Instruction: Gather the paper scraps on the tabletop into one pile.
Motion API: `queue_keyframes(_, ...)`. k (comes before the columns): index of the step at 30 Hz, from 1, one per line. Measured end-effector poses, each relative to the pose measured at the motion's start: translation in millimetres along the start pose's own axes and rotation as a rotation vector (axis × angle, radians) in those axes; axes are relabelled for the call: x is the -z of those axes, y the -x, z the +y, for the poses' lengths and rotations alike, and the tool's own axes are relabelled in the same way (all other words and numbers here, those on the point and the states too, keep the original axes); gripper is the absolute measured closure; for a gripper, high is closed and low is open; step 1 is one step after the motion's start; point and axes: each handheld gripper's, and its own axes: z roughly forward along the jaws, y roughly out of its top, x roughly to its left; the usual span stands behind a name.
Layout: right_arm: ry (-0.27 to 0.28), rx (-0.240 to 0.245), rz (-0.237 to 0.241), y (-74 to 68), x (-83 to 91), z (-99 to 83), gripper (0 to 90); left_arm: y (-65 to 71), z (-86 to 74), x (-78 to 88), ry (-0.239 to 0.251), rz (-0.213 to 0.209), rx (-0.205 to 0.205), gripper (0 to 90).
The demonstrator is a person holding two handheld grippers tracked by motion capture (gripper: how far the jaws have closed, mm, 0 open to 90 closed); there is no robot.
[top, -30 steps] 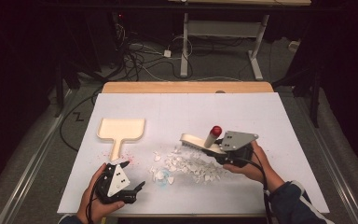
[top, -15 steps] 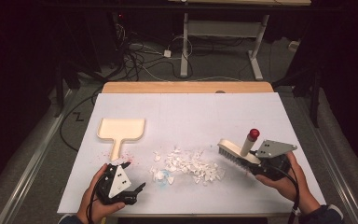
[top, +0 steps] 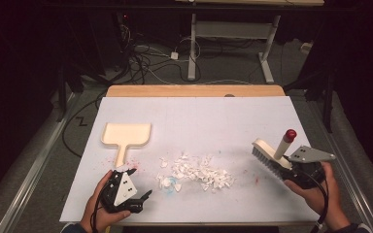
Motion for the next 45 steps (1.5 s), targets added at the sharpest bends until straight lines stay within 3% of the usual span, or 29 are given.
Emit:
queue_keyframes(1, -0.022, -0.015, -0.056, 4.3, -2.4, -3.4, 67.6, 0.2, 0.1, -0.2, -0.002, 0.001, -0.001, 16.2)
queue_keyframes(5, -0.073, -0.035, -0.123, 7.7, -12.4, -8.7, 67.7, 0.6, 0.7, -0.7, -0.008, 0.002, -0.005, 16.2)
queue_keyframes(9, -0.073, -0.066, -0.109, 4.4, -21.6, -9.5, 67.7, 0.3, 1.0, -1.3, -0.007, -0.001, -0.002, 16.2)
queue_keyframes(11, -0.077, -0.049, -0.115, -5.9, -28.1, -4.0, 67.6, 0.6, 1.2, -1.5, -0.008, -0.002, 0.0, 16.2)
queue_keyframes(12, -0.077, -0.06, -0.089, -16.2, -34.4, 1.2, 67.5, 0.7, 1.3, -1.5, -0.007, -0.002, -0.002, 16.2)
queue_keyframes(13, -0.077, -0.06, -0.089, -16.2, -34.4, 1.2, 67.5, 0.9, 1.5, -1.4, -0.007, -0.002, -0.003, 16.2)
queue_keyframes(16, -0.075, -0.041, -0.069, -36.4, -45.7, 12.8, 67.3, 0.6, 1.8, -1.2, -0.004, -0.004, -0.003, 16.2)
queue_keyframes(17, -0.062, -0.022, -0.06, -49.5, -52.1, 22.0, 67.3, 0.6, 1.8, -1.3, -0.005, -0.006, -0.004, 16.2)
queue_keyframes(19, -0.05, -0.021, -0.048, -56.1, -54.8, 26.7, 67.4, 1.0, 1.8, -1.9, -0.007, -0.008, -0.006, 16.2)
queue_keyframes(20, -0.026, -0.016, -0.009, -70.0, -59.6, 36.8, 67.5, 1.4, 1.9, -2.3, -0.009, -0.008, -0.007, 16.2)
queue_keyframes(22, -0.015, -0.004, 0.01, -78.0, -62.2, 42.2, 67.4, 2.1, 2.0, -2.7, -0.013, -0.012, -0.013, 16.2)
queue_keyframes(23, 0.01, 0.006, 0.055, -94.7, -68.0, 52.4, 67.5, 2.3, 2.0, -2.8, -0.012, -0.012, -0.013, 16.2)
queue_keyframes(24, 0.01, 0.006, 0.055, -94.7, -68.0, 52.4, 67.5, 2.2, 1.9, -2.8, -0.012, -0.011, -0.013, 16.2)
queue_keyframes(27, 0.023, 0.053, 0.093, -117.0, -77.5, 66.7, 67.5, 2.1, 1.4, -2.6, -0.01, -0.011, -0.01, 16.2)
queue_keyframes(28, 0.044, 0.051, 0.133, -123.3, -80.2, 73.8, 67.6, 2.2, 1.2, -2.3, -0.01, -0.011, -0.009, 16.2)
queue_keyframes(30, 0.064, 0.051, 0.157, -124.2, -78.2, 78.7, 67.6, 2.3, 0.7, -2.0, -0.011, -0.011, -0.01, 16.2)
queue_keyframes(33, 0.081, 0.067, 0.136, -120.0, -71.4, 80.4, 67.6, 2.2, -0.7, -1.4, -0.016, -0.008, -0.009, 16.2)
queue_keyframes(35, 0.126, 0.056, 0.132, -103.3, -55.9, 77.3, 67.6, 2.0, -1.5, -0.3, -0.014, -0.003, -0.004, 16.2)
queue_keyframes(36, 0.126, 0.056, 0.132, -103.3, -55.9, 77.3, 67.6, 1.7, -1.7, 0.1, -0.014, -0.001, -0.003, 16.2)
queue_keyframes(39, 0.144, 0.041, 0.129, -85.3, -38.6, 69.7, 67.6, 2.0, -1.4, 0.6, -0.019, 0.005, -0.003, 16.2)
queue_keyframes(45, 0.149, 0.047, 0.193, -54.6, -6.7, 44.2, 67.6, 2.3, -0.6, 0.9, -0.015, 0.011, -0.003, 16.2)
